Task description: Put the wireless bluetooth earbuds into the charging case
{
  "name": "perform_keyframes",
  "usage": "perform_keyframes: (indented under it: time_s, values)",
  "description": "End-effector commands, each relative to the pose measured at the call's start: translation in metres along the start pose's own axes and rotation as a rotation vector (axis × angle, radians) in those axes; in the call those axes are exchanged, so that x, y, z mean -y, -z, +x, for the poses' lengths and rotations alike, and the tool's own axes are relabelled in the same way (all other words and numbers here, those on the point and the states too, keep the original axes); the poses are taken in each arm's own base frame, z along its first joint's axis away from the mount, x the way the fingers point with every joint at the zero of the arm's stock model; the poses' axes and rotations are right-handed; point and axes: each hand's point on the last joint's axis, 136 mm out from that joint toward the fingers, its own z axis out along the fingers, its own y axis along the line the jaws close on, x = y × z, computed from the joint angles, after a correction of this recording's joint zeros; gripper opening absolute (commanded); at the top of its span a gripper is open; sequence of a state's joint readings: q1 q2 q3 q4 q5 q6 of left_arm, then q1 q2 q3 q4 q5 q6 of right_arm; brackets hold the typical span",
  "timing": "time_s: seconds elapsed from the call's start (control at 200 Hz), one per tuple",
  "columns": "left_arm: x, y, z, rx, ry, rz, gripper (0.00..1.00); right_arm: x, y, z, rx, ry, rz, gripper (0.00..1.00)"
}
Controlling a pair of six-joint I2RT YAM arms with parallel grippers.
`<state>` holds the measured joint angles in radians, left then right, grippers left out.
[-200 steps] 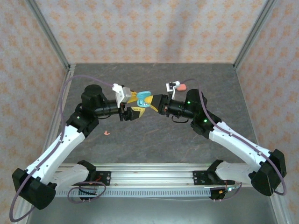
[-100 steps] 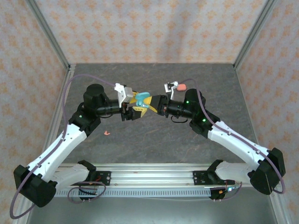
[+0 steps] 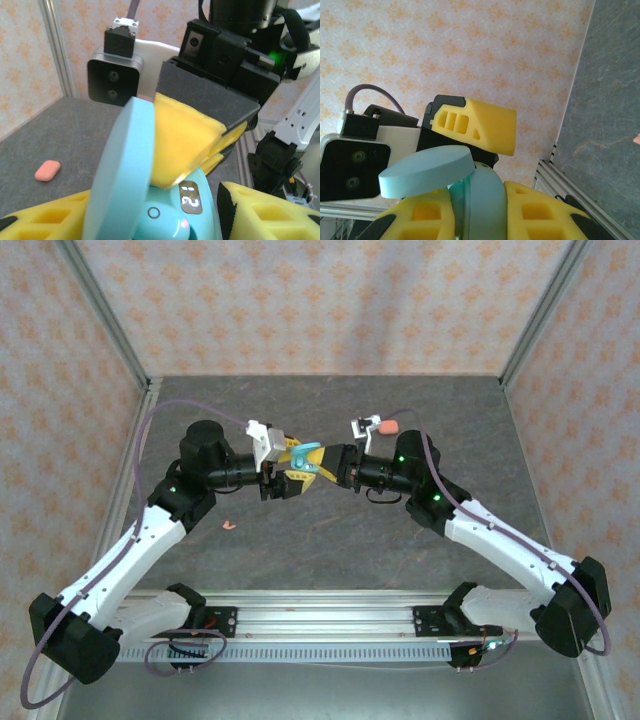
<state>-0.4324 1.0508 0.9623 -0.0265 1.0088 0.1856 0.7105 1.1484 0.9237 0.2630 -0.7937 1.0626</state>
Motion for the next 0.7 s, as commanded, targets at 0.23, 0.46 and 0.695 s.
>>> perform_keyframes:
  time_s: [0.23,0.46,0.695]
  values:
    - [0.0037,0.0028,-0.0035,0.007,-0.014,-0.006,0.52,-0.0242,0.0044,-0.0042,0.012,0.041,-0.065,0.14]
    - [0.0046,0.0027,-0.0051,0.011,-0.015,0.001,0.43,-0.0255,0.0056,-0.0042,0.013,0.039,-0.068,0.14]
    - [0.0038,0.0020,-0.0064,0.008,-0.004,0.001,0.40,-0.0256,0.0069,-0.0058,0.019,0.040,-0.066,0.28]
